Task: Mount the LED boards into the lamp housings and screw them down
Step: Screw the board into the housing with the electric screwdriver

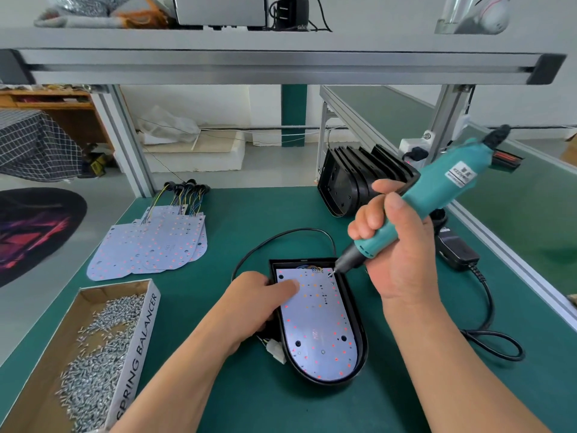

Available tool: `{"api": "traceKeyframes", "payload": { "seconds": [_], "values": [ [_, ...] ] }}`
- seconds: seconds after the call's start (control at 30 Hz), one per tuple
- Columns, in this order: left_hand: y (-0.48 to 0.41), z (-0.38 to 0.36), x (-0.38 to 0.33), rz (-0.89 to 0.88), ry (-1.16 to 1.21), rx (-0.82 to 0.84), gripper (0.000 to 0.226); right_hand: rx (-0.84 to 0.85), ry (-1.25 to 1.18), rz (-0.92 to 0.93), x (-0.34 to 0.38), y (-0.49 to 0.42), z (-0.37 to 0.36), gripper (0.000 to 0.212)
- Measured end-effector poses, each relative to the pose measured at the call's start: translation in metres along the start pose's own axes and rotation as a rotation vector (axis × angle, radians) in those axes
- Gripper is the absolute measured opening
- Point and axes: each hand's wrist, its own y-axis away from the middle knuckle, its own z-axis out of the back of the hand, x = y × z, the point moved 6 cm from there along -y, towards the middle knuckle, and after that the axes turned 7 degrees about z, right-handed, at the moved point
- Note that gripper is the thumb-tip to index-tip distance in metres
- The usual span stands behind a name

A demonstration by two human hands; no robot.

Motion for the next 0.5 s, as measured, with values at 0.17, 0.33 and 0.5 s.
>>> {"api": "traceKeyframes", "payload": {
  "seconds": [0.17, 0.33, 0.5],
  "values": [
    [0.000, 0.022, -0.003, 0.013, 0.036, -0.127, 0.044, -0.224, -0.123, -0.034, -0.001, 0.003, 0.019, 0.013],
    [0.001, 0.052, -0.003, -0.053, 0.663, -0.184, 0.025, -0.323, -0.186, -0.031, 0.001, 0.001, 0.029, 0.012],
    [0.004, 0.042, -0.009, -0.062, 0.907, 0.018, 0.032, -0.329, -0.208, -0.046, -0.002, 0.004, 0.024, 0.012]
  ]
}}
